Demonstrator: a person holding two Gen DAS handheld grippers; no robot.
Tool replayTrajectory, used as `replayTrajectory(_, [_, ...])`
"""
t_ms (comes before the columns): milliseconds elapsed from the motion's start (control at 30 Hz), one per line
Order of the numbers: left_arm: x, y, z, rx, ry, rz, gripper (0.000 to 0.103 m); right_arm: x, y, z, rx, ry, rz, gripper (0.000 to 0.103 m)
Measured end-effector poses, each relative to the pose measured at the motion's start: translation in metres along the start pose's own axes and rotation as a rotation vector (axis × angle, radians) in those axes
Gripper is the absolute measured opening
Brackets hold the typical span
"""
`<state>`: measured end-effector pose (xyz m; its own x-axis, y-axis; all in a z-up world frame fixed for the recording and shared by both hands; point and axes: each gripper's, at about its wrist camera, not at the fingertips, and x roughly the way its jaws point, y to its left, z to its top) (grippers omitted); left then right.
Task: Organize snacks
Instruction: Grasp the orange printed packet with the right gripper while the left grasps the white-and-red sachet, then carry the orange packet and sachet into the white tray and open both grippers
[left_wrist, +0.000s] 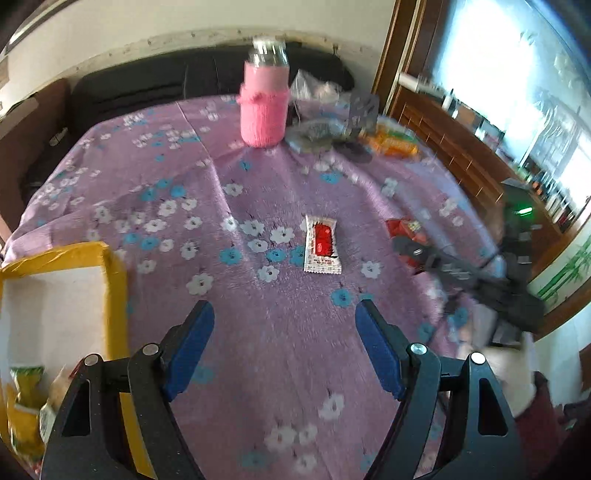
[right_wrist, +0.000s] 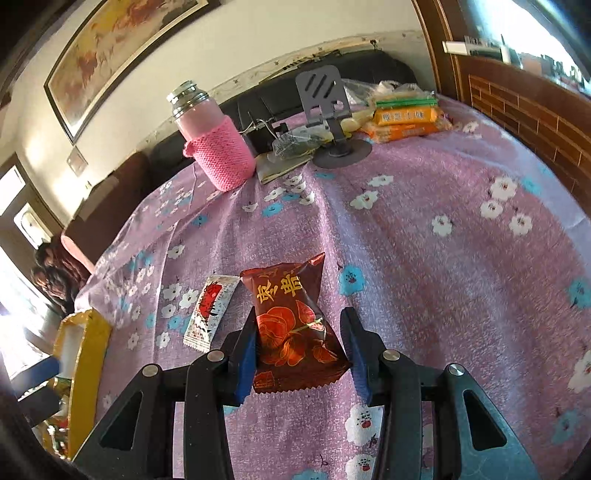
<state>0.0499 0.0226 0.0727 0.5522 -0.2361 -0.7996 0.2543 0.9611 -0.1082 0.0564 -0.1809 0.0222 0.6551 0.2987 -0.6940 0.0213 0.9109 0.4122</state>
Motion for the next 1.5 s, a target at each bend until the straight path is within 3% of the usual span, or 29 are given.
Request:
replayTrajectory(100, [0.039,-0.015,0.011,0.021,0.082,0.030,0.079,-0.002,-0.005,0.003,0.011,0.007,0.037,0.044])
replayTrajectory(200, [0.071,-0.034,0.020,0.077,0.109,0.069,0.079,-0.001,-0.011,0.005,0.028,0.022,0.059,0.044])
replayTrajectory(333, [0.101,-0.047,0.033,0.103,0.134,0.060,0.078,-0.001,-0.015,0.007,0.056,0.032,0.078,0.044])
replayTrajectory(467, [0.117,-0.050,0.045,0.110,0.121,0.060,0.062,-0.002,-0.014,0.008,0.058,0.032,0.082,0.045])
replayTrajectory(567, [0.118,-0.048,0.046,0.127,0.102,0.075,0.054,-0.002,-0.015,0.008,0.069,0.039,0.085,0.045])
replayTrajectory(667, [0.119,-0.046,0.045,0.146,0.079,0.071,0.054,-0.001,-0.017,0.008,0.081,0.044,0.080,0.045])
replayTrajectory(733, [0.120,-0.050,0.045,0.163,0.056,0.086,0.059,0.000,-0.019,0.008,0.086,0.049,0.078,0.045])
replayTrajectory(800, [0.124,-0.050,0.047,0.157,0.049,0.086,0.070,0.002,-0.018,0.008,0.084,0.054,0.075,0.045])
replayTrajectory(867, [0.128,-0.049,0.050,0.141,0.044,0.064,0.071,0.003,-0.017,0.007,0.080,0.060,0.073,0.045])
replayTrajectory(900, [0.128,-0.050,0.050,0.149,0.045,0.066,0.069,0.004,-0.017,0.007,0.078,0.063,0.073,0.045])
replayTrajectory(933, [0.126,-0.051,0.049,0.156,0.045,0.063,0.059,0.004,-0.017,0.007,0.077,0.064,0.072,0.045])
replayTrajectory(967, [0.122,-0.054,0.049,0.173,0.036,0.086,0.034,0.005,-0.016,0.007,0.076,0.064,0.071,0.045])
replayTrajectory(1000, [0.120,-0.055,0.048,0.185,0.034,0.078,0.024,0.005,-0.017,0.007,0.077,0.065,0.070,0.045])
replayTrajectory(1233, [0.102,-0.059,0.037,0.182,0.009,0.072,0.025,0.005,-0.018,0.006,0.083,0.065,0.065,0.045])
replayTrajectory(1500, [0.058,-0.051,0.017,0.091,-0.057,-0.017,0.024,-0.002,-0.006,0.002,0.032,0.045,0.090,0.044])
